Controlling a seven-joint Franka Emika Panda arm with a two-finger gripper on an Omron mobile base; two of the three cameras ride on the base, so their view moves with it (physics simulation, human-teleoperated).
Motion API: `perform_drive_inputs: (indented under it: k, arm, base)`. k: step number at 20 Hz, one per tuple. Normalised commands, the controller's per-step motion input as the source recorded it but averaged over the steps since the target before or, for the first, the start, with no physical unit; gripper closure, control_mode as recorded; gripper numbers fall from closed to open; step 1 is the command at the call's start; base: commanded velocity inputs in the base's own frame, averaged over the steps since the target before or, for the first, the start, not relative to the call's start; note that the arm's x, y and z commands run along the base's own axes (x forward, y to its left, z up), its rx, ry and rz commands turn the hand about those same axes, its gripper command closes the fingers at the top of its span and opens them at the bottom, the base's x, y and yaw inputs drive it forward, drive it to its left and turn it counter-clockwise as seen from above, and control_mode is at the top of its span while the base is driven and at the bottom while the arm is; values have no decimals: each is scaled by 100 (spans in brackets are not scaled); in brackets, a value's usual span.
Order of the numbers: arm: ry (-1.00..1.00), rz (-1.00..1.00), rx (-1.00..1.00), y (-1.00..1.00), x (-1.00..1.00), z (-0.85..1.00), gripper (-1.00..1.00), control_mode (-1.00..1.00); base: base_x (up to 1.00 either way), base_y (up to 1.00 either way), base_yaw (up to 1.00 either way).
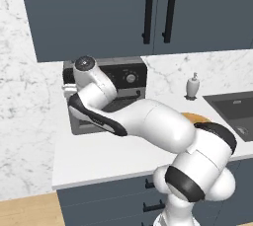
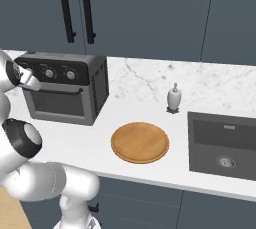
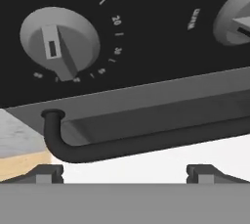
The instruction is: Pick up the kebab skewer and baguette bread, and place them inside the toaster oven. Close the toaster oven door and start by setting the timer.
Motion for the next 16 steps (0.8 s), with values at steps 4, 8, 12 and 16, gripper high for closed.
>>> perform_drive_inputs:
  k: [4,8,12,16]
  arm:
    - [-5,11,0,-17,-43,13,-100,-100]
    - [-2,14,0,-2,-68,0,-100,-100]
    - [-16,15,0,0,-80,0,-100,-100]
    - [-32,10,0,0,-42,11,-100,-100]
  base:
    - [0,0,0]
    - [0,0,0]
    - [0,0,0]
    - [0,0,0]
